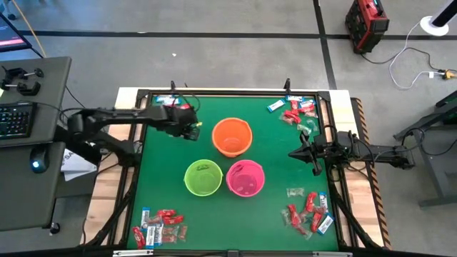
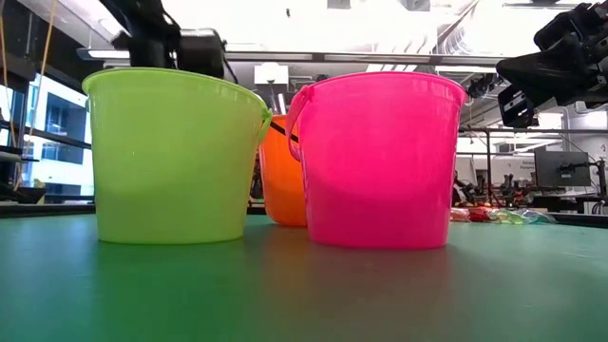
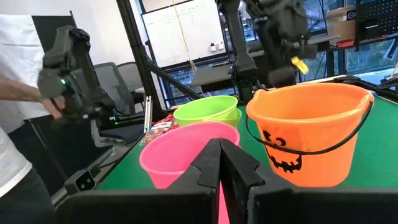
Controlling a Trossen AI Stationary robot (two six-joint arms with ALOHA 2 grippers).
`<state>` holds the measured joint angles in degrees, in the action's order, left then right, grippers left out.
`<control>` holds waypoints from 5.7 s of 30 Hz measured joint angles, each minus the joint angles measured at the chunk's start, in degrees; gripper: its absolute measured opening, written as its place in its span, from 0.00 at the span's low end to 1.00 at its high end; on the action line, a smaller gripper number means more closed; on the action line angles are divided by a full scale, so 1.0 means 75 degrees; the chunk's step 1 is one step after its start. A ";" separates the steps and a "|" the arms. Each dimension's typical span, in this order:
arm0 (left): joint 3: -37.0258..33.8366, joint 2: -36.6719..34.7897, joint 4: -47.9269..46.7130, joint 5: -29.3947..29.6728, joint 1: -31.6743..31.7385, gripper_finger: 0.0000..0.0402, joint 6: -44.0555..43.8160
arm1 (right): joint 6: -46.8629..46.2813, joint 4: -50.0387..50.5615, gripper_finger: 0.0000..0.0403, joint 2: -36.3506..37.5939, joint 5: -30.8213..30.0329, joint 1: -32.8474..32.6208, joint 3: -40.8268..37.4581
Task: Sort candy by brand, put in halloween buckets
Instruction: Put the orange gummy into the orange bucket, then put the green gummy into the orange bucket
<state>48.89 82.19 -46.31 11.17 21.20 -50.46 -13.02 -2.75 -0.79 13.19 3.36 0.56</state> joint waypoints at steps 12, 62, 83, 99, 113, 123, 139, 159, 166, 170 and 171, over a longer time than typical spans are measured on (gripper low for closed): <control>-0.0027 0.1523 0.0869 -0.0207 0.0745 0.56 0.0496 | 0.0000 0.0000 0.00 -0.0001 0.0001 0.0000 0.0001; 0.2424 0.0669 0.3965 -0.2003 -0.1622 0.44 0.3878 | 0.0001 0.0000 0.00 -0.0001 0.0000 -0.0001 0.0002; 0.2418 -0.2283 0.1936 -0.2132 -0.0336 0.54 0.3877 | -0.5709 -0.3184 0.00 -0.0147 -0.4708 0.0002 0.0003; 0.1068 -0.2964 0.3300 -0.2566 0.0598 0.54 0.3520 | -0.3271 0.8226 0.26 -0.6137 -0.2998 0.2881 0.6132; 0.1069 -0.3022 0.3301 -0.2680 0.0721 0.54 0.4000 | -0.0807 0.7379 0.52 -0.9899 -0.2910 0.4969 0.5734; 0.1069 -0.3022 0.3300 -0.2677 0.0721 0.54 0.3769 | -0.0194 0.7109 0.52 -1.1342 -0.3319 0.5207 0.5759; 0.1072 -0.3022 0.3311 -0.2616 0.0721 0.54 0.3544 | -0.0053 0.8724 0.07 -1.0406 -0.3195 0.4793 0.6096; 0.1072 -0.3016 0.3277 -0.2610 0.0718 0.54 0.3751 | -0.2609 0.0757 0.03 -0.9747 -0.0173 0.1431 0.7073; 0.1073 -0.3016 0.3087 -0.2641 0.0715 0.54 0.3807 | -0.2924 0.0175 0.21 -1.1255 -0.0615 0.0969 0.7363; 0.1075 -0.3064 0.2778 -0.3056 0.0715 0.54 0.4067 | -0.1878 0.0555 0.42 -1.1634 -0.0814 0.0847 0.8012; 0.1075 -0.3096 0.2679 -0.3206 0.0715 0.54 0.4143 | -0.1565 0.0867 0.47 -1.1700 -0.0861 0.0830 0.8239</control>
<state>56.95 58.97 -26.22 -12.88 26.57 -19.38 -24.76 3.75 -88.54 6.73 9.58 62.35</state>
